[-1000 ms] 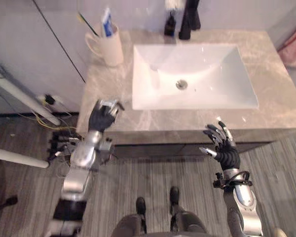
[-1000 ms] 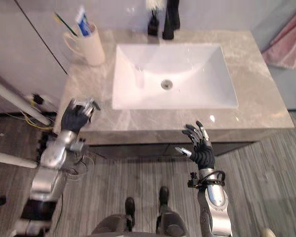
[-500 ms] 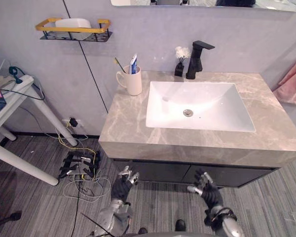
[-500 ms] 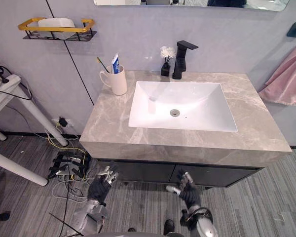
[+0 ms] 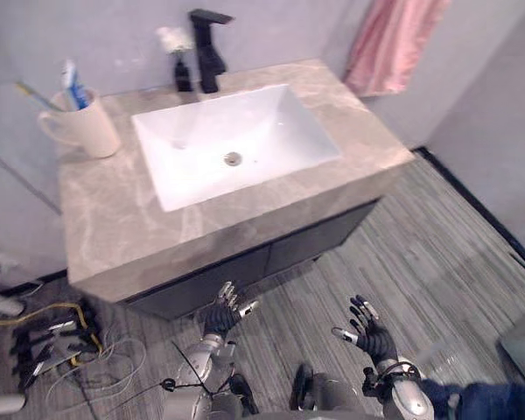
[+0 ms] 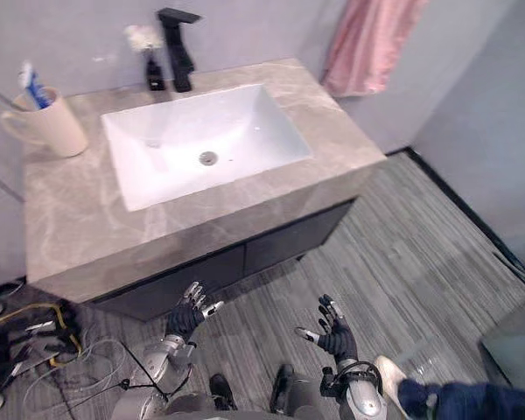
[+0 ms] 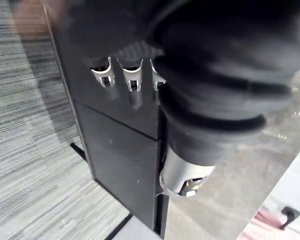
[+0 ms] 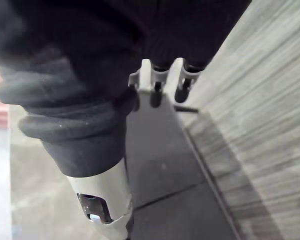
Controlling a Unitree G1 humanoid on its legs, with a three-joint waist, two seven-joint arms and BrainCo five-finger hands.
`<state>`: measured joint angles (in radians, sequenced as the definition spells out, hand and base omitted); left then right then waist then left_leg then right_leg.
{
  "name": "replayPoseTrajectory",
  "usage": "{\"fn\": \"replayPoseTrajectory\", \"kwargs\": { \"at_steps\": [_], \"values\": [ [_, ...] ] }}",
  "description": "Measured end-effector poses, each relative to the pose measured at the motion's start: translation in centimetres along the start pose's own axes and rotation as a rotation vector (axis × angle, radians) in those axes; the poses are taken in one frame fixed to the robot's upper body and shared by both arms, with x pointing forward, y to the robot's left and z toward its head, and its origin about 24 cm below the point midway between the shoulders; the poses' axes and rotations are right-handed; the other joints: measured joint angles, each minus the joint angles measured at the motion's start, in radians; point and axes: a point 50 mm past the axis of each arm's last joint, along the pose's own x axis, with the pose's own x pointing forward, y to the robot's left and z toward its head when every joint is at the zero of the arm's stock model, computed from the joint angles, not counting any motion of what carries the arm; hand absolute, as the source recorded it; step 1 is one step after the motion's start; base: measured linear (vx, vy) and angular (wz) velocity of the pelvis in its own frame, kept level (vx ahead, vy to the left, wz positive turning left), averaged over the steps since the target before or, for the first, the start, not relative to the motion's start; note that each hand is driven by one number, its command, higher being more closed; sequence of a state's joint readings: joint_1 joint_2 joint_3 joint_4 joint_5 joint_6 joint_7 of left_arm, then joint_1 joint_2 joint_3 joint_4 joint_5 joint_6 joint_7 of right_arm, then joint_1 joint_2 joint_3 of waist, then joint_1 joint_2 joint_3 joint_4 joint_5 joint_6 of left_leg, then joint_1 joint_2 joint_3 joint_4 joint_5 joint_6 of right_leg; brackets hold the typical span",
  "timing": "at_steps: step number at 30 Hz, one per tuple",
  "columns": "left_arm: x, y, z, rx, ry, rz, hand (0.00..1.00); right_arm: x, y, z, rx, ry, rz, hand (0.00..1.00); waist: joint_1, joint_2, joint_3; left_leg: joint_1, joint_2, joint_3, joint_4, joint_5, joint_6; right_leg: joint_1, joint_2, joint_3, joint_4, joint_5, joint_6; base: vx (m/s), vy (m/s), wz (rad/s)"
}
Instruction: Organize washtable
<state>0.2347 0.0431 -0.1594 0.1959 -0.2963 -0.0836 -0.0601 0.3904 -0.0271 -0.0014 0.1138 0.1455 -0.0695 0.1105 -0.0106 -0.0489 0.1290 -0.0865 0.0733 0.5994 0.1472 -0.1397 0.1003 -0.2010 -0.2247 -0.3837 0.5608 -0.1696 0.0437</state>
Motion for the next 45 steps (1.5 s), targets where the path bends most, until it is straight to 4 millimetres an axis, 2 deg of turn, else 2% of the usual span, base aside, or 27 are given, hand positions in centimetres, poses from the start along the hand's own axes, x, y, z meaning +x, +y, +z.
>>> {"fn": "replayPoseTrajectory", "kwargs": {
  "at_steps": [3, 5, 7, 9, 11, 12, 13, 14, 15, 16, 18, 19, 20, 21, 22, 23, 24, 25, 27, 28, 29, 32, 34, 36, 38, 41, 45],
  "values": [
    [0.0, 0.2, 0.0, 0.002, 0.004, 0.011, 0.0, 2.1, 0.7, -0.1, -0.005, 0.019, 0.03, 0.0, 0.027, -0.011, -0.012, -0.014, 0.019, 0.135, 0.024, -0.001, 0.001, 0.119, -0.083, -0.122, 0.061, -0.036, -0.007, -0.07, -0.046, -1.39],
    [0.3, 0.7, 0.6, -0.003, -0.015, 0.034, 0.0, 3.6, 1.6, 0.9, -0.027, -0.004, 0.076, 0.0, 0.042, -0.012, -0.017, -0.051, 0.049, 0.213, 0.067, -0.001, 0.0, 0.168, -0.089, -0.184, -0.047, -0.015, 0.01, -0.1, -0.162, -1.49],
    [0.5, 0.5, 0.7, -0.039, -0.021, 0.064, 0.0, 4.5, 1.6, 2.4, -0.098, -0.043, 0.12, 0.0, 0.079, 0.001, -0.027, -0.066, 0.085, 0.287, 0.077, 0.015, -0.023, 0.187, -0.027, -0.222, -0.213, -0.026, 0.027, -0.09, -0.217, -1.21],
    [0.6, 0.2, 0.7, -0.052, -0.024, 0.058, 0.0, 4.0, 1.0, 1.9, -0.106, -0.029, 0.104, 0.0, 0.07, 0.001, -0.038, -0.066, 0.104, 0.286, 0.098, 0.02, -0.031, 0.256, 0.034, -0.217, -0.376, -0.018, 0.038, -0.06, -0.263, -0.29],
    [0.6, -0.3, 0.4, -0.07, -0.02, 0.061, 0.0, 3.0, -0.1, 0.7, -0.101, 0.016, 0.066, 0.0, 0.057, 0.002, -0.05, -0.062, 0.132, 0.283, 0.11, 0.031, -0.046, 0.28, 0.069, -0.208, -0.415, -0.01, 0.046, -0.03, -0.195, -0.08],
    [0.6, -0.4, 0.1, -0.084, -0.009, 0.075, 0.0, 2.2, -0.7, -0.1, -0.098, 0.047, 0.044, 0.0, 0.047, 0.03, -0.055, -0.048, 0.173, 0.281, 0.094, 0.054, -0.064, 0.231, 0.077, -0.185, -0.298, -0.012, 0.046, -0.05, -0.175, -0.29],
    [0.6, -0.5, -0.2, -0.111, -0.003, 0.085, 0.0, 1.6, -1.2, -0.9, -0.094, 0.075, 0.026, 0.0, 0.033, 0.063, -0.051, -0.042, 0.244, 0.278, 0.114, 0.071, -0.086, 0.199, 0.121, -0.143, -0.372, -0.067, 0.011, -0.04, -0.137, -0.34],
    [0.5, 0.0, -0.1, -0.112, -0.005, 0.1, 0.0, 1.3, -1.2, -1.3, -0.088, 0.087, 0.023, 0.0, 0.029, 0.055, -0.053, -0.037, 0.258, 0.279, 0.129, 0.075, -0.093, 0.217, 0.134, -0.128, -0.537, 0.02, -0.012, -0.13, -0.214, -0.4],
    [0.4, 0.8, -0.4, -0.098, 0.004, 0.12, 0.0, 0.8, -1.2, -1.9, -0.076, 0.109, 0.014, 0.0, 0.022, 0.024, -0.038, -0.042, 0.276, 0.248, 0.178, 0.032, -0.139, 0.237, 0.137, -0.092, -0.627, 0.186, -0.005, -0.1, -0.156, -0.33],
    [0.5, 0.8, -0.8, -0.094, 0.025, 0.118, 0.0, 0.7, -1.6, -2.5, -0.069, 0.137, -0.005, 0.0, 0.019, 0.029, -0.041, -0.039, 0.283, 0.22, 0.175, 0.03, -0.155, 0.239, 0.147, -0.084, -0.628, 0.189, -0.012, -0.09, -0.184, -0.85],
    [0.4, 0.3, -1.4, -0.101, 0.053, 0.107, 0.0, 0.5, -3.3, -3.3, -0.075, 0.18, -0.079, 0.0, 0.024, 0.039, -0.035, -0.014, 0.229, 0.042, 0.131, 0.029, -0.146, 0.227, 0.169, 0.019, -0.617, 0.181, -0.026, -0.01, -0.067, -1.07],
    [0.4, 0.3, -1.6, -0.105, 0.058, 0.113, 0.0, 0.6, -3.6, -3.3, -0.078, 0.185, -0.086, 0.0, 0.022, 0.042, -0.03, -0.01, 0.221, -0.025, 0.136, 0.013, -0.141, 0.221, 0.177, 0.046, -0.608, 0.176, -0.032, -0.07, -0.087, -1.31],
    [0.1, 0.9, -2.1, -0.112, 0.077, 0.151, 0.0, 0.7, -3.8, -3.5, -0.079, 0.195, -0.102, 0.0, 0.027, 0.05, -0.023, 0.001, 0.216, -0.168, 0.154, -0.027, -0.142, 0.207, 0.208, 0.124, -0.578, 0.163, -0.045, -0.05, -0.072, -1.84],
    [-0.3, 2.1, -2.7, -0.117, 0.103, 0.209, 0.0, 0.8, -3.9, -3.8, -0.079, 0.208, -0.106, 0.0, 0.031, 0.047, -0.019, 0.007, 0.195, -0.331, 0.185, -0.084, -0.106, 0.195, 0.226, 0.214, -0.546, 0.146, -0.053, -0.02, -0.038, -2.1],
    [-0.7, 2.9, -3.2, -0.115, 0.119, 0.245, 0.0, 1.0, -3.8, -3.9, -0.076, 0.213, -0.104, 0.0, 0.036, 0.049, -0.015, 0.01, 0.179, -0.424, 0.194, -0.108, -0.086, 0.191, 0.239, 0.266, -0.529, 0.141, -0.061, 0.04, 0.004, -2.38],
    [-1.7, 4.3, -4.5, -0.113, 0.176, 0.318, 0.0, 1.4, -3.8, -4.3, -0.075, 0.232, -0.105, 0.0, 0.044, 0.057, -0.017, 0.021, 0.15, -0.595, 0.223, -0.134, -0.086, 0.158, 0.261, 0.364, -0.488, 0.133, -0.073, 0.03, 0.019, -2.68],
    [-2.5, 5.4, -5.9, -0.119, 0.239, 0.373, 0.0, 1.5, -4.5, -4.7, -0.074, 0.258, -0.13, 0.0, 0.053, 0.056, -0.016, 0.025, 0.114, -0.739, 0.268, -0.154, -0.11, 0.114, 0.281, 0.468, -0.448, 0.129, -0.071, 0.02, 0.015, -2.66],
    [-2.9, 5.9, -6.6, -0.123, 0.269, 0.398, 0.0, 1.6, -5.0, -4.8, -0.071, 0.269, -0.148, 0.0, 0.057, 0.058, -0.016, 0.027, 0.096, -0.795, 0.286, -0.168, -0.113, 0.096, 0.291, 0.515, -0.433, 0.129, -0.07, 0.0, 0.075, -2.55],
    [-5.0, 7.5, -9.4, -0.138, 0.403, 0.499, 0.0, 1.8, -6.8, -5.3, -0.029, 0.309, -0.233, 0.0, 0.055, 0.083, -0.021, 0.067, 0.033, -0.947, 0.263, -0.231, -0.13, 0.031, 0.329, 0.698, -0.392, 0.135, -0.045, -0.03, 0.194, -2.66],
    [-6.5, 8.2, -11.0, -0.14, 0.492, 0.56, 0.0, 1.9, -7.9, -5.6, 0.016, 0.329, -0.292, 0.0, 0.055, 0.091, -0.022, 0.12, 0.011, -0.964, 0.183, -0.275, -0.122, -0.002, 0.355, 0.81, -0.373, 0.153, 0.005, -0.06, 0.281, -3.11],
    [-7.5, 9.1, -11.9, -0.135, 0.56, 0.6, 0.0, 1.2, -8.3, -6.6, 0.08, 0.365, -0.35, 0.0, 0.049, 0.086, -0.013, 0.158, -0.023, -0.892, 0.152, -0.26, -0.097, -0.012, 0.365, 0.9, -0.371, 0.176, 0.028, -0.06, 0.24, -2.53],
    [-8.5, 10.4, -12.2, -0.046, 0.627, 0.607, 0.0, -0.4, -8.1, -9.2, 0.145, 0.484, -0.393, 0.0, 0.043, 0.058, -0.027, 0.174, -0.09, -0.784, 0.166, -0.25, -0.08, -0.023, 0.348, 1.032, -0.421, 0.237, 0.069, -0.08, 0.205, -1.88],
    [-8.5, 10.9, -12.0, -0.011, 0.629, 0.613, 0.0, -0.9, -7.6, -10.1, 0.167, 0.525, -0.399, 0.0, 0.026, 0.062, -0.027, 0.171, -0.094, -0.72, 0.148, -0.24, -0.061, -0.032, 0.343, 1.053, -0.481, 0.307, 0.065, -0.12, 0.116, -1.35],
    [-7.8, 11.2, -11.5, 0.037, 0.628, 0.606, 0.0, -2.2, -6.4, -11.9, 0.244, 0.597, -0.431, 0.0, 0.022, 0.058, -0.029, 0.178, -0.105, -0.621, 0.102, -0.226, -0.036, -0.053, 0.371, 1.04, -0.465, 0.307, 0.061, -0.07, 0.047, -1.28],
    [-7.7, 11.1, -11.5, 0.036, 0.628, 0.602, 0.0, -3.3, -6.5, -12.6, 0.291, 0.618, -0.476, 0.0, 0.02, 0.047, -0.034, 0.195, -0.128, -0.561, 0.08, -0.228, -0.031, -0.05, 0.361, 1.067, -0.501, 0.309, 0.062, -0.03, 0.034, -1.19],
    [-7.5, 10.7, -11.7, 0.03, 0.629, 0.588, 0.0, -4.0, -5.8, -13.3, 0.361, 0.628, -0.499, 0.0, -0.019, 0.033, -0.044, 0.21, -0.146, -0.495, 0.068, -0.23, -0.028, -0.051, 0.368, 1.116, -0.525, 0.328, 0.087, 0.0, 0.03, -0.81],
    [-7.3, 10.2, -11.9, 0.042, 0.643, 0.558, 0.0, -3.7, -5.6, -13.1, 0.358, 0.618, -0.485, 0.0, -0.027, 0.028, -0.045, 0.23, -0.155, -0.38, 0.066, -0.236, -0.019, -0.063, 0.434, 1.188, -0.524, 0.403, 0.061, 0.03, 0.058, -1.33]
  ]
}}
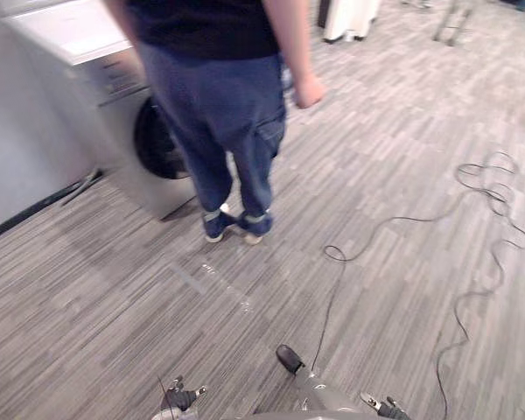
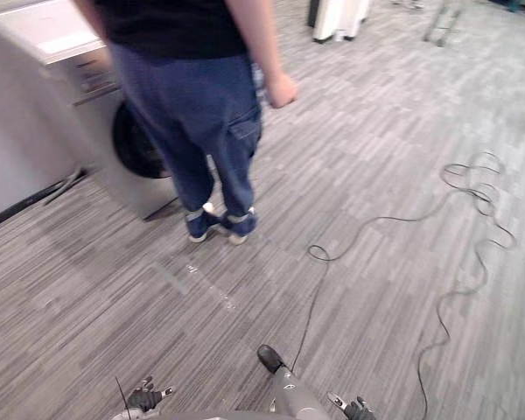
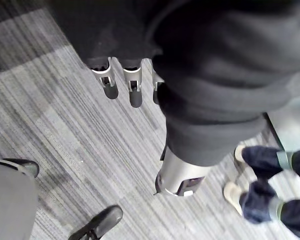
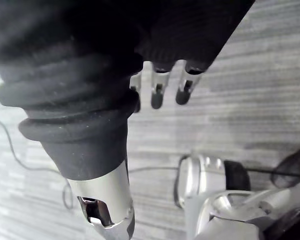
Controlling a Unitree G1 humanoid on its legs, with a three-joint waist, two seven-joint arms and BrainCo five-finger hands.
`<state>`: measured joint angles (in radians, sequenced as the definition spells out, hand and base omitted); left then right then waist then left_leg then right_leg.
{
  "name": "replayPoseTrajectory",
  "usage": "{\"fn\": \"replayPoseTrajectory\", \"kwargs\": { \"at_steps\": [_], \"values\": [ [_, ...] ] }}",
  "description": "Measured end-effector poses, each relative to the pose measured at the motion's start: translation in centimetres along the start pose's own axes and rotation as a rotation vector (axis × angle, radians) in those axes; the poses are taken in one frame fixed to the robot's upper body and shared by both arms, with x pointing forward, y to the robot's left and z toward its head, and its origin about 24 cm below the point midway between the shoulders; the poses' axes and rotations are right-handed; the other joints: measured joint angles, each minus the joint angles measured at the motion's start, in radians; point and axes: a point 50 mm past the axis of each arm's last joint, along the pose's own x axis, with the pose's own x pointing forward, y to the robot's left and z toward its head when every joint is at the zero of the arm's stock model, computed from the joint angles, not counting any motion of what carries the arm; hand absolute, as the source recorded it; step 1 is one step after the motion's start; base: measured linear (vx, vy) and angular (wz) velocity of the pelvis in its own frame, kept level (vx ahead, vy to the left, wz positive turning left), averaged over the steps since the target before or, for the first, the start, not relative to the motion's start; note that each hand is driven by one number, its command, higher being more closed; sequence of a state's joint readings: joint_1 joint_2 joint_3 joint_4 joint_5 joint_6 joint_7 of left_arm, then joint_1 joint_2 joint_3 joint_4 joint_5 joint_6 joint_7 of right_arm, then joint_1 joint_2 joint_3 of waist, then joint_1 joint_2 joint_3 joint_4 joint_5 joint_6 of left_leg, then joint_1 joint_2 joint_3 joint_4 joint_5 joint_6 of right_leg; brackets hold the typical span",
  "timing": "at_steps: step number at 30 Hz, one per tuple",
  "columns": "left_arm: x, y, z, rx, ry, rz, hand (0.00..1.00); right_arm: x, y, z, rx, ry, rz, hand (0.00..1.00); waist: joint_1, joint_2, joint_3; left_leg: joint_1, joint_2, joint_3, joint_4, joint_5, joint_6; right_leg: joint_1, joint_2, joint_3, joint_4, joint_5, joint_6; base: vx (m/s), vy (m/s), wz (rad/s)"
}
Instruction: Organize washtable
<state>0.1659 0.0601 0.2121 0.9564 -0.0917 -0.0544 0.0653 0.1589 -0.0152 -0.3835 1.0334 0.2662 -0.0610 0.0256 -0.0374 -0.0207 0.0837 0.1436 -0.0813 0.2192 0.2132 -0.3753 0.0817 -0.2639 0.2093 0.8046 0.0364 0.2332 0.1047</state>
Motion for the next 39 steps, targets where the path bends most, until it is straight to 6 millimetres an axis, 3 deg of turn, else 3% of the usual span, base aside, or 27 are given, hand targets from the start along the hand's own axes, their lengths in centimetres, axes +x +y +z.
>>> {"fn": "replayPoseTrajectory", "kwargs": {
  "at_steps": [2, 3, 4, 5, 6, 7, 8, 9, 10, 11, 12, 14, 16, 18, 20, 22, 26, 32, 33, 34, 35, 36, 38, 39],
  "values": [
    [0.0, -0.6, -0.1, 0.023, 0.006, -0.016, 0.0, 0.1, 0.6, 0.6, -0.002, -0.025, 0.017, 0.0, 0.002, -0.002, 0.002, -0.025, -0.003, 0.084, 0.039, 0.002, 0.001, -0.019, 0.053, -0.021, -0.009, 0.113, -0.064, -0.01, 0.048, -1.93],
    [0.2, -1.0, 0.3, 0.028, 0.0, -0.025, 0.0, 0.3, 1.1, 1.5, 0.001, -0.057, 0.03, 0.0, 0.002, 0.018, 0.013, -0.063, 0.031, 0.116, 0.077, 0.007, 0.003, -0.025, 0.049, -0.172, -0.061, 0.156, -0.214, -0.03, 0.003, -1.61],
    [0.3, -1.4, 0.6, 0.02, -0.008, -0.033, 0.0, 0.3, 0.9, 1.6, 0.012, -0.06, 0.024, 0.0, 0.005, 0.013, 0.012, -0.063, 0.034, 0.148, 0.051, 0.009, 0.015, -0.05, 0.047, -0.357, 0.004, 0.102, -0.273, 0.03, 0.01, -1.55],
    [0.4, -2.0, 1.1, 0.007, -0.023, -0.045, 0.0, 0.3, 0.8, 1.8, 0.025, -0.065, 0.014, 0.0, 0.003, 0.042, 0.014, -0.066, 0.034, 0.206, 0.005, 0.015, 0.024, -0.106, 0.003, -0.7, 0.184, -0.094, -0.273, 0.09, 0.026, -1.37],
    [0.6, -3.1, 1.9, -0.011, -0.037, -0.068, 0.0, 0.3, 0.7, 2.0, 0.023, -0.075, 0.011, 0.0, 0.002, 0.046, 0.038, -0.061, 0.03, 0.272, 0.01, 0.016, 0.024, -0.126, -0.079, -0.954, 0.43, -0.319, -0.32, 0.09, 0.052, -1.35],
    [0.5, -3.2, 1.7, -0.019, -0.032, -0.067, 0.0, 0.3, 0.5, 1.9, 0.016, -0.073, 0.009, 0.0, 0.003, 0.046, 0.039, -0.06, 0.025, 0.294, 0.02, 0.016, 0.024, -0.119, -0.112, -1.008, 0.497, -0.372, -0.326, 0.04, 0.038, -1.2],
    [0.4, -3.4, 1.5, -0.033, -0.03, -0.069, 0.0, 0.3, 0.4, 2.0, -0.001, -0.075, 0.011, 0.0, 0.005, 0.044, 0.041, -0.056, 0.018, 0.31, 0.04, 0.016, 0.023, -0.112, -0.157, -1.046, 0.53, -0.411, -0.317, -0.03, 0.036, -1.1],
    [0.4, -3.6, 1.3, -0.038, -0.02, -0.072, 0.0, 0.2, 0.3, 1.9, -0.027, -0.071, 0.014, 0.0, 0.001, 0.042, 0.042, -0.038, 0.002, 0.345, 0.043, 0.016, 0.023, -0.086, -0.217, -1.093, 0.556, -0.453, -0.279, -0.06, 0.034, -1.16],
    [0.3, -3.5, 0.9, -0.04, -0.007, -0.071, 0.0, 0.2, -0.2, 1.8, -0.041, -0.064, 0.001, 0.0, 0.0, 0.047, 0.041, -0.022, -0.008, 0.371, 0.031, 0.016, 0.022, -0.067, -0.234, -1.101, 0.531, -0.477, -0.228, -0.05, 0.03, -1.03],
    [0.2, -3.6, 0.5, -0.043, 0.009, -0.07, 0.0, 0.2, -0.8, 1.8, -0.056, -0.06, -0.012, 0.0, -0.003, 0.063, 0.04, -0.018, -0.004, 0.382, 0.024, 0.016, 0.015, -0.055, -0.209, -1.074, 0.501, -0.46, -0.209, 0.0, 0.025, -1.12],
    [0.1, -3.6, -0.1, -0.048, 0.034, -0.069, 0.0, 0.2, -1.3, 1.9, -0.075, -0.054, -0.024, 0.0, 0.007, 0.092, 0.024, -0.038, 0.011, 0.389, 0.049, 0.043, -0.026, -0.024, -0.158, -1.005, 0.382, -0.395, -0.206, 0.04, 0.013, -0.92],
    [0.0, -3.3, -0.5, -0.08, 0.044, -0.058, 0.0, 0.3, -1.1, 1.4, -0.073, -0.03, -0.022, 0.0, 0.028, 0.07, 0.023, -0.056, 0.034, 0.376, 0.081, 0.036, -0.021, 0.021, -0.15, -0.948, 0.27, -0.332, -0.213, 0.05, -0.127, -0.92],
    [0.1, -2.8, -0.3, -0.105, 0.037, -0.046, 0.0, 0.2, -0.9, 0.7, -0.082, -0.003, -0.019, 0.0, 0.027, 0.036, 0.029, -0.072, 0.088, 0.319, 0.084, 0.036, -0.029, 0.065, -0.158, -0.919, 0.2, -0.295, -0.204, 0.03, -0.246, -0.59],
    [0.2, -2.8, -0.2, -0.115, 0.033, -0.059, 0.0, 0.2, -1.1, 0.5, -0.096, 0.012, -0.024, 0.0, 0.038, 0.044, 0.025, -0.127, 0.153, 0.091, 0.082, 0.06, -0.072, 0.071, -0.155, -0.897, 0.196, -0.284, -0.18, 0.02, -0.105, -0.41],
    [0.2, -2.9, -0.1, -0.114, 0.026, -0.062, 0.0, 0.2, -1.3, 0.2, -0.101, 0.022, -0.029, 0.0, 0.04, 0.043, 0.025, -0.128, 0.155, 0.038, 0.077, 0.079, -0.093, 0.085, -0.168, -0.887, 0.193, -0.284, -0.157, 0.02, 0.047, -0.1],
    [0.2, -3.0, 0.0, -0.112, 0.025, -0.064, 0.0, 0.1, -1.6, 0.1, -0.103, 0.029, -0.037, 0.0, 0.044, 0.05, 0.015, -0.114, 0.141, 0.037, 0.049, 0.09, -0.091, 0.102, -0.178, -0.885, 0.17, -0.271, -0.137, 0.04, 0.153, 0.08],
    [0.3, -2.5, -0.4, -0.075, 0.044, -0.064, 0.0, -0.2, -1.8, -1.2, -0.062, 0.074, -0.046, 0.0, 0.046, 0.028, -0.017, -0.079, 0.095, 0.003, -0.053, 0.138, -0.074, 0.168, -0.204, -0.904, 0.012, -0.197, -0.103, 0.11, 0.175, 0.2],
    [0.1, -2.9, -1.2, -0.046, 0.079, -0.095, 0.0, -0.4, -2.3, -1.7, -0.053, 0.099, -0.031, 0.0, 0.036, 0.048, -0.048, -0.037, 0.043, -0.023, -0.03, 0.139, -0.075, 0.278, -0.249, -0.912, -0.08, -0.176, -0.079, 0.12, 0.211, 0.11],
    [0.1, -2.5, -1.3, -0.044, 0.084, -0.092, 0.0, -0.3, -2.0, -1.7, -0.052, 0.099, -0.025, 0.0, 0.037, 0.026, -0.049, -0.072, 0.012, -0.027, 0.06, 0.146, -0.093, 0.286, -0.296, -0.909, -0.078, -0.175, -0.079, 0.09, 0.247, 0.06],
    [0.3, -1.8, -1.0, -0.034, 0.075, -0.084, 0.0, -0.3, -1.4, -1.9, -0.046, 0.108, -0.012, 0.0, 0.039, -0.004, -0.038, -0.101, 0.004, -0.034, 0.093, 0.121, -0.061, 0.292, -0.329, -0.906, -0.079, -0.172, -0.069, 0.02, 0.202, 0.18],
    [0.3, -1.7, -0.9, -0.033, 0.068, -0.085, 0.0, -0.3, -1.3, -2.4, -0.024, 0.127, -0.016, 0.0, 0.043, -0.008, -0.045, -0.086, 0.032, -0.031, -0.069, 0.139, -0.045, 0.299, -0.342, -0.914, -0.077, -0.169, -0.058, 0.02, 0.155, 0.23],
    [0.2, -1.6, -1.3, -0.05, 0.08, -0.077, 0.0, -0.3, -2.1, -1.9, -0.029, 0.118, -0.035, 0.0, 0.039, 0.005, -0.053, -0.052, 0.046, -0.004, -0.163, 0.249, -0.023, 0.311, -0.347, -0.905, -0.079, -0.175, -0.042, 0.02, 0.158, 0.21],
    [0.2, -1.5, -1.2, -0.043, 0.076, -0.079, 0.0, -0.2, -1.5, -1.8, -0.028, 0.113, -0.018, 0.0, 0.05, 0.003, -0.054, -0.048, 0.033, -0.009, -0.164, 0.249, -0.023, 0.308, -0.358, -0.894, -0.062, -0.177, -0.038, 0.03, 0.129, 0.05],
    [0.4, -1.6, -0.8, -0.01, 0.079, -0.092, 0.0, 0.2, 0.4, -1.3, -0.081, 0.11, 0.043, 0.0, 0.051, -0.016, -0.047, -0.027, 0.046, -0.015, -0.197, 0.257, -0.034, 0.292, -0.333, -0.886, -0.036, -0.22, -0.005, 0.0, 0.036, 0.01]
  ]
}}
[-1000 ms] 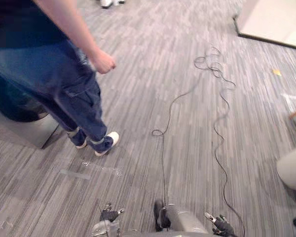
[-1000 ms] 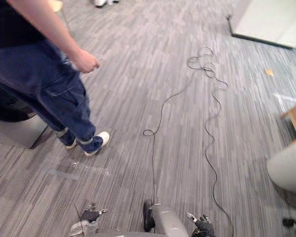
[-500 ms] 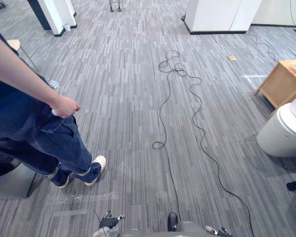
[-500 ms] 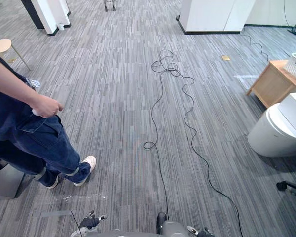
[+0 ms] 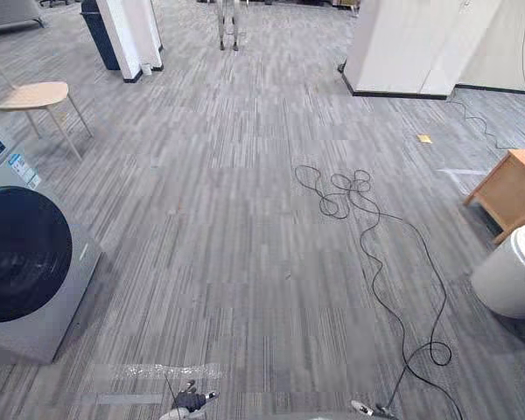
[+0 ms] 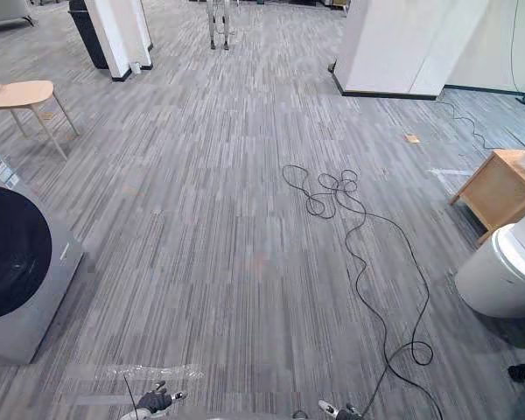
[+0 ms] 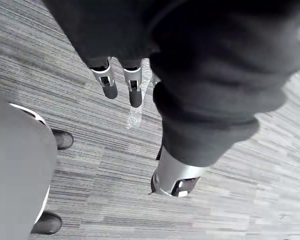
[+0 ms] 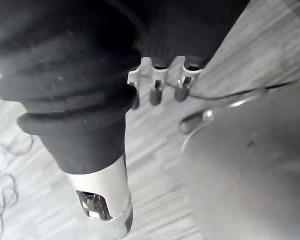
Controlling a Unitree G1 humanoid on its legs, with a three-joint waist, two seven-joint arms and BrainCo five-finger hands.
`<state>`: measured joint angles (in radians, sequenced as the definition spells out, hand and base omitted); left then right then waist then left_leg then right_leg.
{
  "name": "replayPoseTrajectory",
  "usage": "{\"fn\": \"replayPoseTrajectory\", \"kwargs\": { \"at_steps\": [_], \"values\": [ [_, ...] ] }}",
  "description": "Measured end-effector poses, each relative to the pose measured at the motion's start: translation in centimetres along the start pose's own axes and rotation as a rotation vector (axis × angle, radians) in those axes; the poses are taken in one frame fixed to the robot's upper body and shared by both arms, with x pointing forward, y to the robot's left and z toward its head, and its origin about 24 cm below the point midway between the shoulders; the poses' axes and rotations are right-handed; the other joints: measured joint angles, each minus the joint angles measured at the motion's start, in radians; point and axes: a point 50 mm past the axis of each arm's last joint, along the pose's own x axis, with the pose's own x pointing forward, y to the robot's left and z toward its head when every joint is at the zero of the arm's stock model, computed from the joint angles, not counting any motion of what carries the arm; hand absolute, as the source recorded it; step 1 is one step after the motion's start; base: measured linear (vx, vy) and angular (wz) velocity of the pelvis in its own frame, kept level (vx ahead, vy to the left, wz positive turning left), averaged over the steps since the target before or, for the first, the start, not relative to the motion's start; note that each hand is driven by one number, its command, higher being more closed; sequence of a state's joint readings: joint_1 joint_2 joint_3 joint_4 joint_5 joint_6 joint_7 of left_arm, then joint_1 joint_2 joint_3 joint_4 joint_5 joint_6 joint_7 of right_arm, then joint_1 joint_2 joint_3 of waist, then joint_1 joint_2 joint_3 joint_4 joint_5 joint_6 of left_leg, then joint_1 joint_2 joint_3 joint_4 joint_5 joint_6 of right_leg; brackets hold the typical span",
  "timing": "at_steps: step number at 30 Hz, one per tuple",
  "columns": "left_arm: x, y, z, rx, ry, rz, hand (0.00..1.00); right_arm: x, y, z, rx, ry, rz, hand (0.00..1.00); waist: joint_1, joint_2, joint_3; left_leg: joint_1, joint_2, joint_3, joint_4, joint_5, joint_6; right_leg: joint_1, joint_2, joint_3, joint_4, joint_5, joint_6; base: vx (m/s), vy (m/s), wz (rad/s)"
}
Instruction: Organize washtable
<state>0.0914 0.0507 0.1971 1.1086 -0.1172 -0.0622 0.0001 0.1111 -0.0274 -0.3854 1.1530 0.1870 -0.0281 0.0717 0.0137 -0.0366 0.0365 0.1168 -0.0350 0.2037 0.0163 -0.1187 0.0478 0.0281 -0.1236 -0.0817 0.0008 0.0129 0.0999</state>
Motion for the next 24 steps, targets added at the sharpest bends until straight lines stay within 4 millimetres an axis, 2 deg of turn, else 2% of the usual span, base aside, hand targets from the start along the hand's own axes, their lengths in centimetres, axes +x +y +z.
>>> {"fn": "replayPoseTrajectory", "kwargs": {
  "at_steps": [10, 13, 17, 19, 24],
  "values": [
    [0.0, 0.1, 0.3, 0.005, -0.02, 0.005, 0.0, 0.0, 0.0, 0.1, -0.004, -0.012, -0.001, 0.0, 0.0, -0.002, 0.001, -0.033, -0.001, 0.0, 0.016, 0.0, 0.0, -0.029, 0.0, 0.001, 0.005, 0.001, -0.001, 0.0, 0.0, 0.0],
    [0.0, 0.2, 0.7, 0.035, -0.049, 0.019, 0.0, 0.0, 0.1, 0.8, -0.055, -0.038, 0.009, 0.0, 0.0, -0.003, 0.006, -0.039, 0.0, 0.001, 0.02, 0.0, 0.0, -0.034, 0.001, 0.003, 0.005, 0.003, -0.002, 0.0, 0.0, 0.0],
    [-0.1, -0.1, 1.2, 0.077, -0.082, 0.042, 0.0, 0.2, 1.1, 2.3, -0.143, -0.096, 0.022, 0.0, 0.001, 0.0, 0.016, -0.039, 0.004, 0.017, 0.02, 0.0, 0.0, -0.035, 0.002, 0.016, -0.009, 0.018, -0.002, -0.04, -0.012, -0.12],
    [0.0, -0.3, 1.4, 0.089, -0.092, 0.048, 0.0, 0.4, 2.3, 3.1, -0.177, -0.119, 0.055, 0.0, 0.001, 0.009, 0.024, -0.04, 0.002, 0.024, 0.02, 0.0, 0.0, -0.034, 0.001, 0.025, -0.019, 0.027, 0.0, -0.06, -0.003, -0.12],
    [0.0, -0.7, 1.8, 0.113, -0.104, 0.035, 0.0, 0.4, 3.7, 3.7, -0.186, -0.146, 0.096, 0.0, 0.001, 0.009, 0.027, -0.04, 0.002, 0.027, 0.019, 0.0, -0.001, -0.033, 0.001, 0.027, -0.025, 0.029, 0.002, -0.02, -0.003, -0.02]
  ]
}}
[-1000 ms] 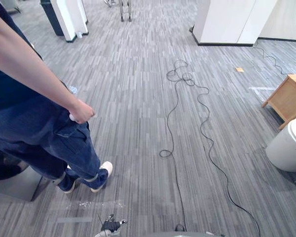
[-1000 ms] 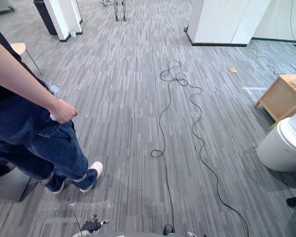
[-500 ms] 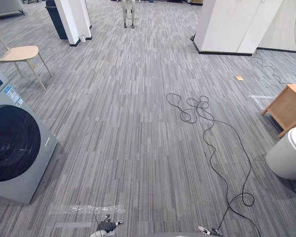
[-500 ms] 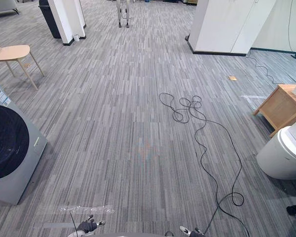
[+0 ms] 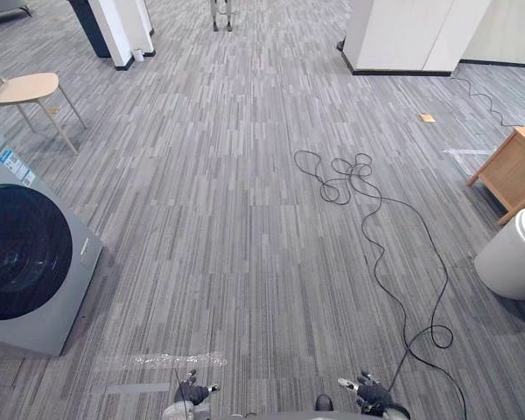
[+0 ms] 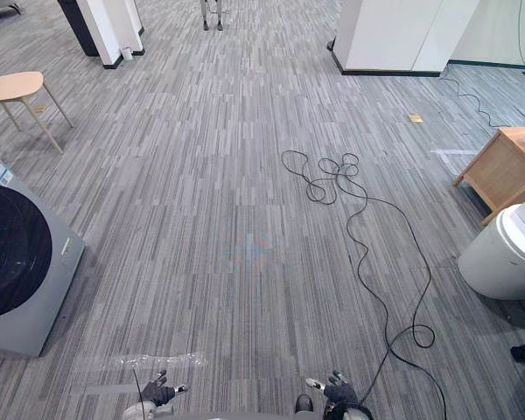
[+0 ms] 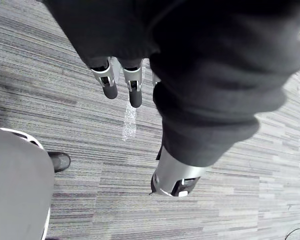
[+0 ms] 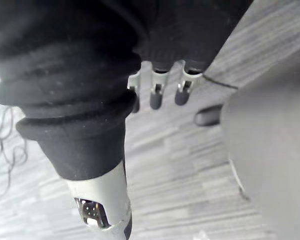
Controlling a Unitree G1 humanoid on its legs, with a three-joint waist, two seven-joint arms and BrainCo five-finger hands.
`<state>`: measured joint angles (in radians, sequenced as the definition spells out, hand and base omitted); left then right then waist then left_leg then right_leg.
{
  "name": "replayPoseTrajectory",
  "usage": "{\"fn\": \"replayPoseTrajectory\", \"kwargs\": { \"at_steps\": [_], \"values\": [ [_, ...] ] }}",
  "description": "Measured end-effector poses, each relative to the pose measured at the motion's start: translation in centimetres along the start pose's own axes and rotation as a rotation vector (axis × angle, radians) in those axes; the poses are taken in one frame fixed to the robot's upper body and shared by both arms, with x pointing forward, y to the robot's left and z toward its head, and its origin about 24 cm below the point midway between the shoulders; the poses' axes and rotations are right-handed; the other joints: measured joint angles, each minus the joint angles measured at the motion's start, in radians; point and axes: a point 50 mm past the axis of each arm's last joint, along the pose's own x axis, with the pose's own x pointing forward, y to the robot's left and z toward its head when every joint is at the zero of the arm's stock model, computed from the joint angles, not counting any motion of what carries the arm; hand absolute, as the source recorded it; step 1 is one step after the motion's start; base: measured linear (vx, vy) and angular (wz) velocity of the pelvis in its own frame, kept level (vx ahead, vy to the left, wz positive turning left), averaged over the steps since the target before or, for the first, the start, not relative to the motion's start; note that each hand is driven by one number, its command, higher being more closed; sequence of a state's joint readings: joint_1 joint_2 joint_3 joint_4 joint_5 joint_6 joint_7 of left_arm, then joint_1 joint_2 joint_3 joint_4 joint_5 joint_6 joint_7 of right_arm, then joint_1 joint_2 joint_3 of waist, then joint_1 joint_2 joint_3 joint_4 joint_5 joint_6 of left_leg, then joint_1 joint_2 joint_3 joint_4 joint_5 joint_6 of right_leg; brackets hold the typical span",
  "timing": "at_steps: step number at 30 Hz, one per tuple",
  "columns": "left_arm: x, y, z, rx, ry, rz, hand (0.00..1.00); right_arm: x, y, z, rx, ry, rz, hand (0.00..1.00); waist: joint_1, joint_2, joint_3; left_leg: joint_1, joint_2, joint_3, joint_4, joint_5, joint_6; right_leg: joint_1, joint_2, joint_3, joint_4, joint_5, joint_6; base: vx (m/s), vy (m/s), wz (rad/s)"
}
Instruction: Organize washtable
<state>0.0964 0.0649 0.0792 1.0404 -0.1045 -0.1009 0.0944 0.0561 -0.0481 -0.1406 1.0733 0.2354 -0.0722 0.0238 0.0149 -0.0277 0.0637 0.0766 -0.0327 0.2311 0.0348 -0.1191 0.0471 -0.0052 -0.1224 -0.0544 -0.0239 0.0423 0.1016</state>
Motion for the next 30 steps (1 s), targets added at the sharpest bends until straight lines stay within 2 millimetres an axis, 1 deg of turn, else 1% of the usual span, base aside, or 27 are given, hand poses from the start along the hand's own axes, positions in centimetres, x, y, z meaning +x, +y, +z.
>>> {"fn": "replayPoseTrajectory", "kwargs": {
  "at_steps": [2, 6, 7, 9, 10, 11, 12, 13, 14, 15, 16, 17, 18, 20, 21, 22, 23, 24, 25, 26, 27, 28, 29, 30],
  "values": [
    [0.0, 0.0, 0.3, 0.0, -0.013, 0.0, 0.0, 0.1, 0.2, 0.3, -0.004, -0.008, 0.005, 0.0, 0.001, -0.006, 0.006, 0.0, 0.0, 0.0, 0.0, 0.0, 0.0, 0.001, 0.0, 0.0, -0.001, 0.0, 0.0, 0.0, 0.0, 0.0],
    [0.0, 0.1, 0.3, 0.001, -0.013, 0.001, 0.0, 0.1, 0.1, 0.2, -0.005, -0.002, 0.004, 0.0, 0.001, -0.01, 0.008, -0.001, -0.001, 0.001, 0.0, -0.001, 0.001, 0.0, -0.001, 0.001, -0.001, 0.0, 0.0, 0.0, 0.0, 0.0],
    [0.0, 0.1, 0.2, 0.001, -0.012, 0.001, 0.0, 0.0, 0.1, 0.1, -0.004, 0.001, 0.002, 0.0, 0.001, -0.01, 0.009, -0.004, -0.002, 0.0, 0.007, -0.006, 0.002, -0.001, -0.002, 0.001, 0.001, 0.0, 0.0, 0.0, 0.0, 0.0],
    [0.0, 0.1, 0.3, -0.001, -0.013, -0.001, 0.0, 0.0, 0.0, 0.0, -0.004, 0.002, -0.001, 0.0, 0.001, -0.008, 0.02, -0.028, 0.003, 0.001, 0.067, -0.041, 0.011, -0.01, -0.005, 0.001, 0.029, -0.015, 0.007, -0.03, 0.011, -0.02],
    [0.0, 0.0, 0.3, -0.002, -0.014, -0.003, 0.0, 0.0, -0.1, 0.0, -0.004, 0.002, -0.005, 0.0, 0.001, -0.005, 0.026, -0.043, 0.01, 0.001, 0.107, -0.069, 0.012, -0.03, -0.007, 0.001, 0.08, -0.043, 0.01, -0.03, 0.014, 0.03],
    [0.0, 0.0, 0.4, -0.005, -0.02, -0.005, 0.0, 0.0, -0.2, -0.1, -0.001, 0.004, -0.01, 0.0, 0.0, -0.009, 0.036, -0.059, 0.012, -0.002, 0.147, -0.101, 0.011, -0.058, -0.014, 0.001, 0.153, -0.083, 0.015, -0.06, 0.022, 0.11],
    [0.0, -0.1, 0.7, -0.006, -0.03, -0.009, 0.0, -0.2, -0.6, -0.5, 0.013, 0.012, -0.021, 0.0, 0.001, -0.008, 0.045, -0.071, 0.012, -0.006, 0.192, -0.135, 0.017, -0.095, -0.025, 0.002, 0.273, -0.137, 0.019, -0.06, 0.028, 0.07],
    [0.0, -0.2, 0.7, -0.007, -0.035, -0.012, 0.0, -0.2, -0.8, -0.5, 0.038, 0.009, -0.03, 0.0, 0.002, -0.003, 0.054, -0.069, 0.012, -0.005, 0.207, -0.154, 0.028, -0.148, -0.031, 0.001, 0.391, -0.16, 0.016, -0.04, 0.036, 0.02],
    [0.1, -0.2, 0.8, -0.006, -0.036, -0.013, 0.0, -0.2, -0.7, -0.3, 0.043, 0.003, -0.029, 0.0, 0.0, -0.009, 0.067, -0.058, 0.015, -0.006, 0.213, -0.164, 0.037, -0.207, -0.037, 0.0, 0.526, -0.162, 0.018, 0.08, 0.018, 0.04],
    [0.2, 0.1, 1.0, 0.004, -0.039, -0.008, 0.0, -0.1, -0.4, 0.0, 0.052, -0.013, -0.02, 0.0, -0.005, -0.014, 0.078, -0.018, 0.019, -0.014, 0.212, -0.177, 0.042, -0.292, -0.04, -0.001, 0.714, -0.19, 0.017, 0.11, 0.009, 0.1],
    [0.2, 0.1, 1.1, 0.01, -0.041, -0.009, 0.0, -0.1, -0.4, 0.0, 0.052, -0.014, -0.018, 0.0, -0.005, -0.019, 0.08, -0.007, 0.023, -0.015, 0.212, -0.184, 0.04, -0.313, -0.038, -0.005, 0.747, -0.206, 0.014, 0.24, -0.015, 0.23],
    [0.2, 0.2, 1.2, 0.018, -0.042, -0.012, 0.0, 0.0, -0.3, 0.2, 0.055, -0.024, -0.016, 0.0, -0.007, -0.024, 0.084, 0.01, 0.036, -0.034, 0.211, -0.199, 0.027, -0.363, -0.033, -0.052, 0.754, -0.233, 0.008, 0.22, -0.024, 0.17],
    [0.2, 0.2, 1.2, 0.018, -0.042, -0.014, 0.0, 0.0, -0.3, 0.3, 0.055, -0.027, -0.015, 0.0, -0.009, -0.024, 0.084, 0.01, 0.039, -0.036, 0.211, -0.202, 0.022, -0.374, -0.033, -0.06, 0.747, -0.234, 0.006, 0.32, -0.047, 0.27],
    [0.4, -0.1, 1.4, 0.026, -0.036, -0.032, 0.0, 0.2, -0.4, 1.4, 0.073, -0.056, -0.015, 0.0, -0.023, -0.005, 0.1, 0.023, 0.07, -0.057, 0.206, -0.224, -0.019, -0.431, -0.02, -0.108, 0.575, -0.221, 0.004, 0.32, -0.065, 0.29],
    [0.4, -0.3, 1.4, 0.043, -0.036, -0.043, 0.0, 0.3, -0.4, 1.8, 0.084, -0.068, -0.014, 0.0, -0.032, 0.005, 0.109, 0.044, 0.082, -0.066, 0.194, -0.229, -0.028, -0.437, -0.018, -0.123, 0.471, -0.195, 0.003, 0.47, -0.111, 0.33],
    [0.4, -0.6, 1.4, 0.063, -0.038, -0.056, 0.0, 0.4, -0.5, 2.2, 0.096, -0.083, -0.013, 0.0, -0.038, 0.014, 0.122, 0.095, 0.091, -0.074, 0.166, -0.238, -0.044, -0.437, -0.02, -0.138, 0.345, -0.144, 0.007, 0.65, -0.181, 0.41],
    [0.3, -0.8, 1.4, 0.089, -0.038, -0.065, 0.0, 0.5, -0.4, 2.5, 0.117, -0.093, -0.009, 0.0, -0.054, 0.021, 0.132, 0.151, 0.101, -0.088, 0.129, -0.252, -0.069, -0.438, -0.018, -0.14, 0.264, -0.103, 0.003, 0.6, -0.196, 0.44],
    [0.3, -0.9, 1.3, 0.108, -0.036, -0.071, 0.0, 0.5, -0.4, 2.7, 0.125, -0.099, -0.007, 0.0, -0.063, 0.024, 0.134, 0.172, 0.11, -0.096, 0.112, -0.262, -0.087, -0.44, -0.016, -0.142, 0.245, -0.091, -0.01, 0.63, -0.26, 0.61],
    [0.3, -1.0, 0.9, 0.13, -0.022, -0.079, 0.0, 0.5, -0.4, 3.0, 0.129, -0.115, -0.003, 0.0, -0.068, 0.035, 0.133, 0.208, 0.138, -0.116, 0.108, -0.283, -0.125, -0.452, -0.009, -0.14, 0.288, -0.055, -0.033, 0.66, -0.316, 0.59],
    [0.3, -1.1, 0.7, 0.145, -0.01, -0.093, 0.0, 0.5, -0.4, 3.3, 0.125, -0.123, -0.002, 0.0, -0.07, 0.05, 0.123, 0.196, 0.177, -0.14, 0.165, -0.288, -0.136, -0.479, 0.018, -0.136, 0.372, 0.027, -0.085, 0.69, -0.344, 0.5],
    [0.3, -1.3, 0.7, 0.144, -0.01, -0.098, 0.0, 0.5, -0.3, 3.5, 0.127, -0.129, 0.0, 0.0, -0.065, 0.056, 0.115, 0.169, 0.197, -0.148, 0.223, -0.282, -0.147, -0.492, 0.032, -0.135, 0.406, 0.033, -0.094, 0.74, -0.374, 0.06],
    [0.3, -1.6, 1.0, 0.124, -0.018, -0.1, 0.0, 0.6, -0.3, 4.0, 0.114, -0.139, 0.004, 0.0, -0.05, 0.078, 0.112, 0.098, 0.244, -0.144, 0.37, -0.221, -0.195, -0.495, 0.067, -0.15, 0.438, -0.015, -0.111, 0.76, -0.41, -0.25],
    [0.3, -2.1, 1.0, 0.091, -0.013, -0.106, 0.0, 0.6, -0.6, 4.4, 0.106, -0.148, -0.004, 0.0, -0.05, 0.089, 0.115, 0.018, 0.263, -0.139, 0.528, -0.072, -0.14, -0.469, 0.09, -0.153, 0.438, -0.046, -0.121, 0.77, -0.405, -0.38],
    [0.3, -2.1, 1.1, 0.083, -0.013, -0.104, 0.0, 0.6, -0.8, 4.2, 0.1, -0.144, -0.009, 0.0, -0.053, 0.096, 0.118, -0.016, 0.275, -0.133, 0.604, 0.042, -0.114, -0.434, 0.103, -0.151, 0.417, -0.06, -0.131, 0.98, -0.454, -0.5]
  ]
}}
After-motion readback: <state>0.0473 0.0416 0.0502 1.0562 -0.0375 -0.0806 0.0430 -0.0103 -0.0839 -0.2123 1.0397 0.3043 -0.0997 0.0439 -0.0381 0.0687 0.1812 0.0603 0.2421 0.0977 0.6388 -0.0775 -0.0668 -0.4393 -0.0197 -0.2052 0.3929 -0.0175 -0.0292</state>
